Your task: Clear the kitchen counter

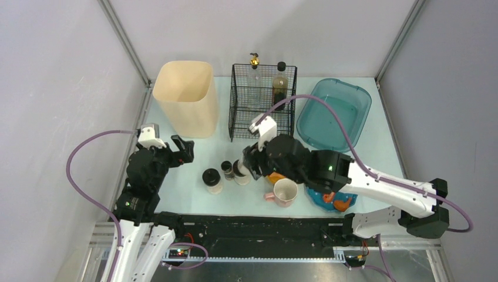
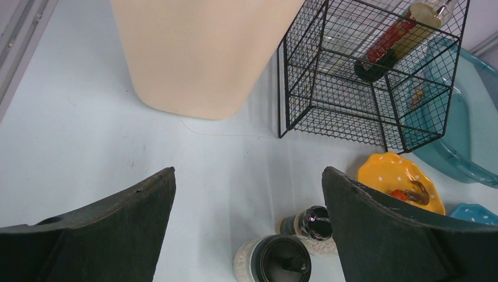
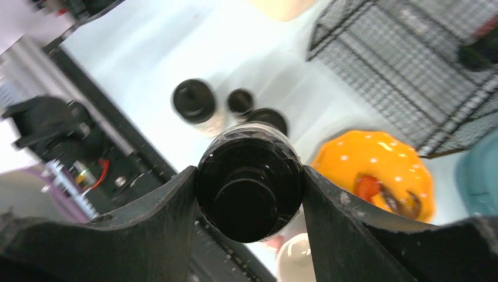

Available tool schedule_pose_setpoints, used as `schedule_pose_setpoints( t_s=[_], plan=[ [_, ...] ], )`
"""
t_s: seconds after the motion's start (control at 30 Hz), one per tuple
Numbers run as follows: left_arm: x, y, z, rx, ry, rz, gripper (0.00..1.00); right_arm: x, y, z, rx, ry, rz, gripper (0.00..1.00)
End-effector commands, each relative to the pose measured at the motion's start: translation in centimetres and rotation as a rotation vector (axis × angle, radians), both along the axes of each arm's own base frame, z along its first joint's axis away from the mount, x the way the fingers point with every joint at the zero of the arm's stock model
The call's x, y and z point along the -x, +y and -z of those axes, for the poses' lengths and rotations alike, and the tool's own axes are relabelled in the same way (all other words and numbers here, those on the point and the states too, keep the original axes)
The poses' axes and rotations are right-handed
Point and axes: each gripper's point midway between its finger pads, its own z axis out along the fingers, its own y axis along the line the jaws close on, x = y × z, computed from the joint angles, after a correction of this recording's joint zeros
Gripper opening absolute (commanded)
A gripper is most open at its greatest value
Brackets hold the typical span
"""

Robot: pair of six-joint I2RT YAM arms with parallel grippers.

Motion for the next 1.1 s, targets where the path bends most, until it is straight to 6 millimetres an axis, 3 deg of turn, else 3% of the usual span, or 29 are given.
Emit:
schedule_pose_setpoints(
  t_s=[0.0,0.23,0.3,0.5,0.53,0.57,0.67,0.8,1.07],
  plan=[
    [-0.3,0.0,-0.5,0.016,-0.023,-0.002,0.98,-5.1,-1.9,-5.3,-0.095,-0.129,0.128,0.30],
    [-0.2,0.0,-0.6,0.018,-0.029,-0.005,0.98,-11.3,-2.6,-7.6,-0.138,-0.153,0.226,0.27],
    [-0.2,0.1,-0.8,0.019,-0.034,-0.006,0.98,-13.9,-2.7,-7.2,-0.137,-0.145,0.271,0.26],
    [-0.1,0.0,-0.9,0.022,-0.039,-0.004,0.98,-19.1,-2.2,-6.4,-0.134,-0.117,0.339,0.25],
    [-0.1,0.0,-0.9,0.022,-0.040,-0.004,0.98,-19.5,-2.0,-7.0,-0.145,-0.126,0.340,0.25],
    [-0.1,0.0,-0.9,0.023,-0.041,-0.003,0.98,-20.3,-1.5,-6.1,-0.127,-0.115,0.346,0.25],
    [0.0,0.0,-1.0,0.023,-0.046,-0.004,0.98,-21.7,-0.3,-6.3,-0.135,-0.109,0.340,0.24],
    [0.0,0.0,-1.0,0.024,-0.048,-0.001,0.98,-24.1,1.2,-4.2,-0.103,-0.082,0.356,0.23],
    [0.1,0.0,-1.0,0.026,-0.048,0.000,0.98,-26.5,2.8,-0.9,-0.081,-0.039,0.378,0.22]
  ],
)
